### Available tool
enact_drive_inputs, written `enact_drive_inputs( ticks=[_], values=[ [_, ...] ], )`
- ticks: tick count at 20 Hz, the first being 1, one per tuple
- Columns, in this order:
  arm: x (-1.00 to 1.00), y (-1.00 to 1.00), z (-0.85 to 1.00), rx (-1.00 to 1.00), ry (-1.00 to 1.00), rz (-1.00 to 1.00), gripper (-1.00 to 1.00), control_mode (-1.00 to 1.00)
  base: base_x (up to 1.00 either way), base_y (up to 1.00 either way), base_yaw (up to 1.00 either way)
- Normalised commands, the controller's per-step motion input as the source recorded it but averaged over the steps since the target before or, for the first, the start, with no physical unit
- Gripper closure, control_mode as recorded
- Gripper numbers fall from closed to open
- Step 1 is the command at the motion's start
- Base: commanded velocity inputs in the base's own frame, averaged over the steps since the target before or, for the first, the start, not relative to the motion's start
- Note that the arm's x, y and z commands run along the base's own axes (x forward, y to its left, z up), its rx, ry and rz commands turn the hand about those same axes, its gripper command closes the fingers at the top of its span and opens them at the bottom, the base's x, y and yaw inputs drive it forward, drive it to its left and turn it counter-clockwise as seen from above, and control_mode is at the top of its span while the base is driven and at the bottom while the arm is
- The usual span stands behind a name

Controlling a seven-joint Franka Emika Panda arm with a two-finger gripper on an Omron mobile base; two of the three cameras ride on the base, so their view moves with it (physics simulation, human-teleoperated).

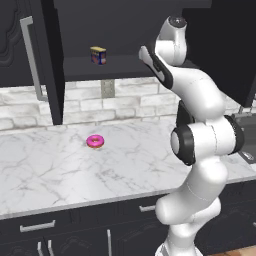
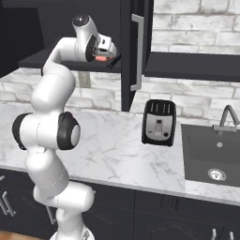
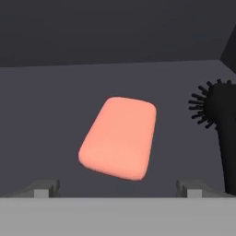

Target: Pick the bar soap and dish brush from the cabinet and place them on the counter.

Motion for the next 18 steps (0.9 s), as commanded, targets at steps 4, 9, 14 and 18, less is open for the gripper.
enact_drive_inputs(
  ticks=[4, 9, 14, 18],
  values=[
    [0.29, -0.05, -0.03, 0.00, 0.00, 0.00, -1.00, -1.00, 0.00, 0.00, 0.00],
    [0.31, -0.01, -0.04, 0.00, 0.00, 0.00, -1.00, -1.00, 0.00, 0.00, 0.00],
    [0.31, 0.00, -0.09, 0.00, 0.03, 0.00, -1.00, -1.00, 0.00, 0.00, 0.00],
    [0.29, 0.00, -0.13, 0.00, 0.05, -0.01, -1.00, -1.00, 0.00, 0.00, 0.00]
  ],
)
